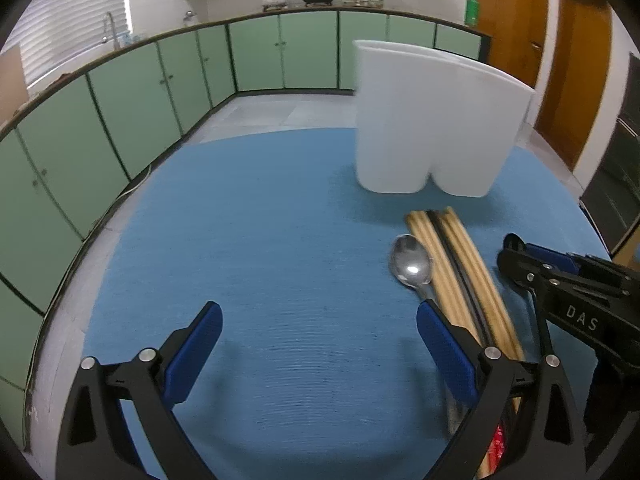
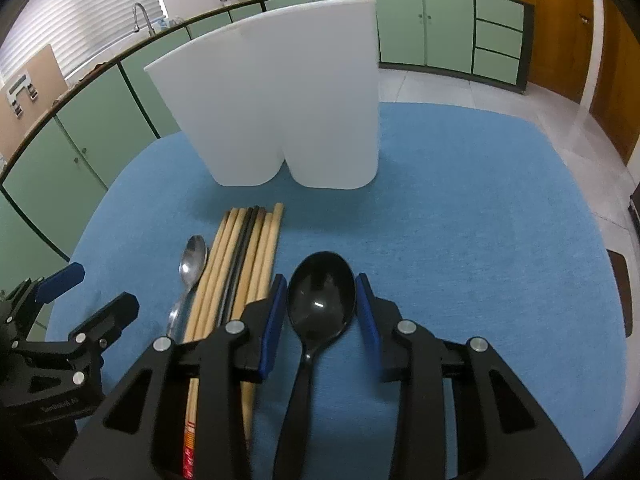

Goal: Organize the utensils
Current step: 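Grasp the black plastic spoon with the right tool while the left tool approaches the metal spoon, then close the left tool on the metal spoon handle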

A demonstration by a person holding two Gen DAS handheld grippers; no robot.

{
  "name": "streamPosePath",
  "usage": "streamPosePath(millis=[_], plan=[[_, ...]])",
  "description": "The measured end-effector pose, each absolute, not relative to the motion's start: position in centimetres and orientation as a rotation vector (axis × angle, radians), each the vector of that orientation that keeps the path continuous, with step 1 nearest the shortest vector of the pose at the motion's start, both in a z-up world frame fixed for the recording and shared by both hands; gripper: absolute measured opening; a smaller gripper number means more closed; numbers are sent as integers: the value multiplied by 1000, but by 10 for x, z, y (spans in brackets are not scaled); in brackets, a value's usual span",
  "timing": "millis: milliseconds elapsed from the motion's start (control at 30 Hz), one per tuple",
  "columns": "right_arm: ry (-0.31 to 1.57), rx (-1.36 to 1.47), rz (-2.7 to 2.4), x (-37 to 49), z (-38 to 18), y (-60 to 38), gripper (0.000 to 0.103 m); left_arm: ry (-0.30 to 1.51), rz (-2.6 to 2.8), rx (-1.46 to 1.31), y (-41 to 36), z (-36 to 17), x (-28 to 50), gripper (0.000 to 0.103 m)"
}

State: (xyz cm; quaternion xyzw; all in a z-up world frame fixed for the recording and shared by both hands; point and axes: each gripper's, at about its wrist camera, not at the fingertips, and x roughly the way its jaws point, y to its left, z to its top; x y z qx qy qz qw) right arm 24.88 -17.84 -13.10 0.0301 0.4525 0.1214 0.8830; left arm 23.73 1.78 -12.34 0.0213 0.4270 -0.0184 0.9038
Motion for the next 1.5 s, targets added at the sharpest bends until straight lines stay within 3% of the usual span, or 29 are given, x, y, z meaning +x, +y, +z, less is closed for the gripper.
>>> streamPosePath(millis=[333,933,1167,1500], plan=[[945,31,255,239,-132,-203,34,934,-74,100,-12,-139,250,96],[929,-48,216,242,-139,-192,35,943,-41,77,11,-141,262,95],[945,-63,206,248,-142,-193,48,939,-41,141,-2,-140,297,95],[988,-46,208,260,-140,-196,50,965,-52,110,6,-146,318,93]])
